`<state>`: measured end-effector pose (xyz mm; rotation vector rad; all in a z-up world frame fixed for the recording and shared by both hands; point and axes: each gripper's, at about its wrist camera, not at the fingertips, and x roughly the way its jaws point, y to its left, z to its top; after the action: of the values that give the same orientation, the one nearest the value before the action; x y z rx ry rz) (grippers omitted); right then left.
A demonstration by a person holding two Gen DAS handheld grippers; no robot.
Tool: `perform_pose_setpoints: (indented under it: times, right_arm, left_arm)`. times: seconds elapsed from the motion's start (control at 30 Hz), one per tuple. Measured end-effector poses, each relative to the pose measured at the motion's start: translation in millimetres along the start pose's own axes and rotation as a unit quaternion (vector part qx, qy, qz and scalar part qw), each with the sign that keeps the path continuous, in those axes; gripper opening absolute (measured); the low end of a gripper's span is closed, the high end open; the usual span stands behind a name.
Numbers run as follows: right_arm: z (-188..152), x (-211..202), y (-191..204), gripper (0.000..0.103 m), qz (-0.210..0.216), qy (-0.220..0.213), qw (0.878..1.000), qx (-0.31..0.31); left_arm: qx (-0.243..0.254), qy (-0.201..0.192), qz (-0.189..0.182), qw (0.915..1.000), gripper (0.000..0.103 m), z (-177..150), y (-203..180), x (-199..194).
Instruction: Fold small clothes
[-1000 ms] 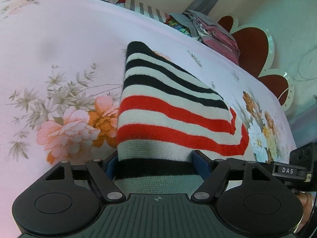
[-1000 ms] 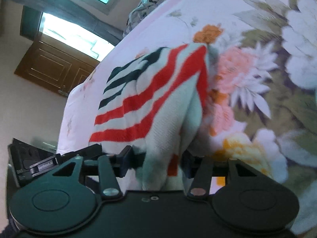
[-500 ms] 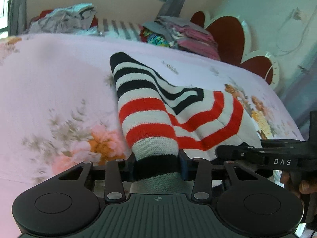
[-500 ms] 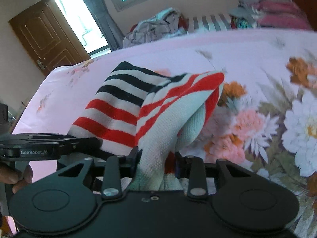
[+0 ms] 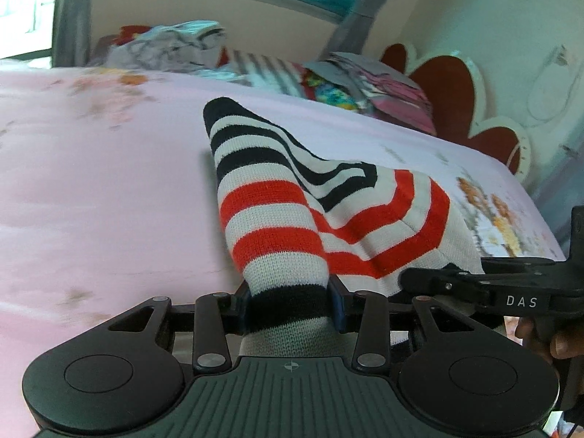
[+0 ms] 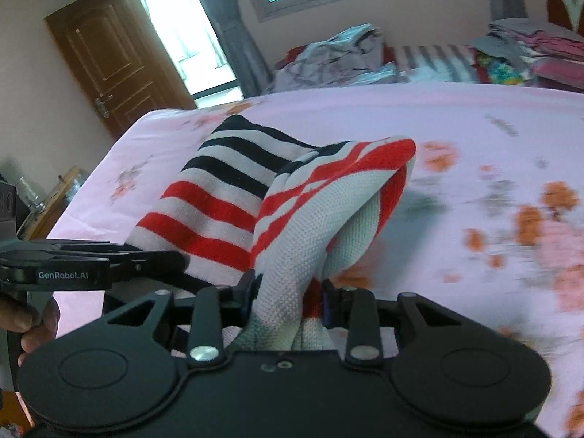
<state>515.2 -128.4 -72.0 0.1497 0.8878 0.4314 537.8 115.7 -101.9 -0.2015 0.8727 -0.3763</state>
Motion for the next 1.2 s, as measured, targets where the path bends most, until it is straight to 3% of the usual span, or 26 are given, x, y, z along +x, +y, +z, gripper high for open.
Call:
perform_pose_setpoints:
  times: [0.17, 0.4, 0.53, 0.83, 0.93, 1.0, 1.03, 1.07, 1.1, 1.13, 1.17, 1.2]
  right_arm:
    - [3, 36, 32, 0.032, 0.017, 0.005, 1.000, 0.011]
    - [1, 67, 52, 0.032, 0.014, 0.023, 1.000, 0.004]
    - [-6, 75, 40, 0.032, 0.009, 0.038, 0.999, 0.033]
    - [-17, 77, 30, 0.034, 0.007, 0.046, 0.996, 0.075]
    - [-16, 78, 30, 0.036, 0.004, 0.049, 0.996, 0.078]
    - [-14, 76, 32, 0.045, -0.012, 0.048, 0.996, 0.078]
    - [-12, 72, 35, 0.050, -0.033, 0.040, 0.996, 0.071]
    - [-10, 64, 38, 0.058, -0.053, 0.026, 0.996, 0.061]
    - [-9, 53, 42, 0.053, -0.068, 0.005, 0.997, 0.049]
    - [-7, 44, 45, 0.046, -0.075, -0.012, 0.996, 0.037]
    - [-4, 37, 48, 0.034, -0.079, -0.025, 0.996, 0.026]
    - [-1, 33, 51, 0.024, -0.077, -0.035, 0.996, 0.013]
  left_arm:
    - [-0.017, -0.013, 0.005, 0.9998, 0.041, -8, 56, -13]
    - [-0.037, 0.001, 0.011, 0.9993, 0.041, -14, 93, -2]
    - [-0.058, 0.004, 0.005, 0.9983, 0.045, -23, 102, 10]
    - [-0.047, 0.002, 0.006, 0.9989, 0.052, -25, 105, 14]
    - [-0.047, 0.000, 0.012, 0.9988, 0.062, -27, 106, 12]
    - [-0.043, -0.003, 0.044, 0.9981, 0.091, -28, 107, 8]
    - [-0.041, -0.008, 0.063, 0.9971, 0.093, -28, 108, 3]
    - [-0.039, -0.015, 0.067, 0.9968, 0.092, -28, 110, -2]
    - [-0.039, -0.030, 0.070, 0.9963, 0.086, -28, 110, -13]
    - [-0.033, -0.049, 0.073, 0.9956, 0.077, -27, 108, -23]
    - [-0.024, -0.060, 0.070, 0.9954, 0.059, -25, 106, -31]
    - [-0.015, -0.070, 0.063, 0.9954, 0.050, -21, 101, -37]
